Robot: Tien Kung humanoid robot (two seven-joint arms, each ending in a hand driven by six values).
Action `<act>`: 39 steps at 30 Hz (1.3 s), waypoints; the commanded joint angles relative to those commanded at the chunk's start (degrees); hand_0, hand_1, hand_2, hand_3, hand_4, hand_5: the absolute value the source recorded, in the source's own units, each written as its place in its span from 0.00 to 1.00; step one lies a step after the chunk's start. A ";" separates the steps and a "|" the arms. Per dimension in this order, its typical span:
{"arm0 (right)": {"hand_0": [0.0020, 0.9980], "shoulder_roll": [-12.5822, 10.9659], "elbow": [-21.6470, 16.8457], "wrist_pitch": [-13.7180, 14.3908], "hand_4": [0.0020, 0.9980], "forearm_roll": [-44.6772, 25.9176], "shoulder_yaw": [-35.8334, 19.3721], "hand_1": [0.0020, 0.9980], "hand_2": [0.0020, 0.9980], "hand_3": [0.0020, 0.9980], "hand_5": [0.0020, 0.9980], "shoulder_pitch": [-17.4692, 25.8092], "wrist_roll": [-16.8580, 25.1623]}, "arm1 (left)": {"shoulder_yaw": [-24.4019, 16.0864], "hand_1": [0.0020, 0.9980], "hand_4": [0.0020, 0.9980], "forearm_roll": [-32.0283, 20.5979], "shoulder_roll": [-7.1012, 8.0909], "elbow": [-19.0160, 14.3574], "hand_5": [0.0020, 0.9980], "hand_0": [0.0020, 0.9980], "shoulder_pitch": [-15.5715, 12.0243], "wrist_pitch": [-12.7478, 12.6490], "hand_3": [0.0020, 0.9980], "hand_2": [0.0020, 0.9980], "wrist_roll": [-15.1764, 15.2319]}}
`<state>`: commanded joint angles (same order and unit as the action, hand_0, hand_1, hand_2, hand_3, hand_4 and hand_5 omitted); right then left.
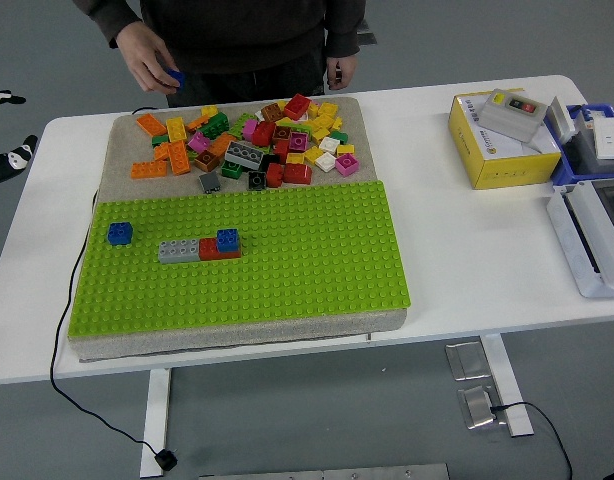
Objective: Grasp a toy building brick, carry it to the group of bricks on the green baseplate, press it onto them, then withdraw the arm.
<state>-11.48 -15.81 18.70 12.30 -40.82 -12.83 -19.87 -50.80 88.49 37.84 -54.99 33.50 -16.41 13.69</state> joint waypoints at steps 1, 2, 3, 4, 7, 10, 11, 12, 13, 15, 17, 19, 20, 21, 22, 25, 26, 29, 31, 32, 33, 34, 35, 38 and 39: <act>0.67 -0.06 -0.01 -0.02 0.43 -0.06 0.09 0.64 0.70 0.70 1.00 -0.08 0.04 | 2.06 1.00 0.64 1.68 -0.39 0.98 0.28 1.00 1.24 0.08 0.86 1.00 -0.72; 0.67 -0.12 -0.01 -0.03 0.43 -0.11 0.14 0.64 0.70 0.70 1.00 -0.14 0.08 | 4.12 1.00 0.64 3.17 -0.73 1.71 0.28 1.00 2.27 0.15 0.86 1.00 -1.21; 0.67 -0.19 -0.01 -0.04 0.43 -0.15 0.18 0.64 0.70 0.70 1.00 -0.21 0.12 | 6.52 1.00 0.64 4.77 -1.13 2.42 0.28 1.00 3.46 0.22 0.86 1.00 -1.70; 0.67 -0.24 0.00 -0.05 0.43 -0.16 0.19 0.64 0.70 0.70 1.00 -0.27 0.15 | 8.40 1.00 0.64 6.00 -1.45 2.90 0.28 1.00 4.38 0.26 0.86 1.00 -2.07; 0.67 -0.38 0.01 -0.05 0.43 -0.23 0.24 0.64 0.70 0.70 1.00 -0.44 0.30 | 14.80 1.00 0.64 9.75 -2.54 4.04 0.28 1.00 6.69 0.31 0.85 1.00 -2.97; 0.67 -0.46 0.02 -0.04 0.43 -0.39 0.31 0.64 0.70 0.70 1.00 -0.55 0.46 | 20.43 1.00 0.64 11.45 -3.46 4.63 0.28 1.00 7.89 0.35 0.85 1.00 -3.53; 0.67 -0.49 0.03 -0.04 0.43 -0.49 0.38 0.64 0.70 0.70 1.00 -0.61 0.54 | 22.20 1.00 0.64 11.69 -3.78 4.82 0.28 1.00 8.15 0.35 0.85 1.00 -3.71; 0.67 -0.52 0.03 -0.04 0.43 -0.59 0.46 0.64 0.70 0.70 1.00 -0.64 0.60 | 23.63 1.00 0.64 11.80 -4.04 4.99 0.28 1.00 8.32 0.38 0.85 1.00 -3.86; 0.67 -0.53 0.03 -0.03 0.43 -0.76 0.58 0.64 0.70 0.70 1.00 -0.68 0.69 | 25.83 1.00 0.65 11.90 -4.37 5.25 0.28 1.00 8.47 0.41 0.84 1.00 -4.04; 0.67 -0.54 0.02 -0.02 0.43 -0.95 0.74 0.64 0.70 0.70 1.00 -0.72 0.77 | 28.04 1.00 0.65 11.96 -4.69 5.52 0.28 1.00 8.58 0.43 0.84 1.00 -4.22; 0.67 -0.56 0.00 -0.04 0.43 -1.06 0.89 0.64 0.70 0.70 1.00 -0.76 0.84 | 31.07 1.00 0.65 11.97 -5.03 5.87 0.28 1.00 8.78 0.36 0.84 1.00 -4.40; 0.66 -0.58 0.00 -0.06 0.43 -1.10 0.98 0.63 0.70 0.70 1.00 -0.79 0.88 | 32.83 1.00 0.67 11.96 -5.20 6.16 0.29 1.00 9.02 0.31 0.83 1.00 -4.47; 0.66 -0.58 -0.01 -0.08 0.43 -1.12 1.03 0.63 0.70 0.70 1.00 -0.81 0.91 | 33.45 1.00 0.67 11.92 -5.30 6.35 0.29 1.00 9.19 0.27 0.83 1.00 -4.48; 0.66 -0.59 0.00 -0.10 0.43 -1.15 1.09 0.63 0.70 0.70 1.00 -0.82 0.96 | 33.84 1.00 0.67 11.84 -5.40 6.60 0.29 1.00 9.40 0.23 0.83 1.00 -4.48; 0.66 -0.59 0.00 -0.12 0.43 -1.18 1.14 0.63 0.70 0.70 1.00 -0.82 1.00 | 34.07 1.00 0.67 11.74 -5.49 6.86 0.29 1.00 9.58 0.14 0.83 1.00 -4.45; 0.66 -0.59 0.00 -0.20 0.43 -1.31 1.28 0.63 0.70 0.70 1.00 -0.83 1.12 | 33.96 1.00 0.67 11.56 -5.69 7.59 0.29 1.00 9.96 -0.29 0.83 1.00 -4.26; 0.66 -0.59 0.00 -0.22 0.43 -1.38 1.32 0.63 0.70 0.70 1.00 -0.84 1.16 | 33.63 1.00 0.67 11.51 -5.71 7.79 0.29 1.00 10.06 -0.47 0.83 1.00 -4.16; 0.66 -0.59 0.01 -0.29 0.43 -1.58 1.40 0.63 0.70 0.70 1.00 -0.83 1.26 | 32.70 1.00 0.67 11.49 -5.61 7.82 0.29 1.00 10.24 -0.78 0.83 1.00 -4.01; 0.67 -0.61 0.02 -0.34 0.43 -1.75 1.47 0.63 0.70 0.70 1.00 -0.85 1.31 | 32.30 1.00 0.67 11.56 -5.51 7.57 0.29 1.00 10.44 -0.86 0.83 1.00 -3.97; 0.67 -0.62 0.02 -0.36 0.43 -1.82 1.52 0.63 0.70 0.70 1.00 -0.86 1.34 | 32.29 1.00 0.67 11.51 -5.52 7.51 0.29 1.00 10.57 -0.85 0.83 1.00 -3.95; 0.67 -0.63 0.02 -0.38 0.43 -1.88 1.57 0.63 0.70 0.70 1.00 -0.89 1.37 | 32.43 1.00 0.67 11.38 -5.61 7.61 0.29 1.00 10.77 -0.78 0.83 1.00 -3.96; 0.67 -0.63 0.02 -0.40 0.43 -1.90 1.62 0.63 0.70 0.70 1.00 -0.91 1.39 | 32.61 1.00 0.67 11.21 -5.72 7.79 0.29 1.00 10.95 -0.68 0.83 1.00 -3.99; 0.67 -0.63 0.01 -0.42 0.43 -1.91 1.67 0.63 0.70 0.70 1.00 -0.94 1.40 | 32.87 1.00 0.67 10.95 -5.86 8.09 0.29 1.00 11.16 -0.52 0.83 1.00 -4.06; 0.67 -0.62 -0.01 -0.46 0.43 -2.00 1.92 0.63 0.70 0.70 1.00 -1.03 1.49 | 34.23 1.00 0.67 8.93 -6.44 9.55 0.29 1.00 11.95 0.23 0.82 1.00 -3.93; 0.67 -0.62 -0.02 -0.46 0.43 -2.08 2.03 0.63 0.70 0.70 1.00 -1.07 1.55 | 34.75 1.00 0.67 8.07 -6.64 10.13 0.29 1.00 12.25 0.51 0.82 1.00 -3.74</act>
<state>-12.11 -15.83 18.24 10.22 -38.80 -13.90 -18.32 -16.04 96.56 31.20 -44.86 45.75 -15.90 9.95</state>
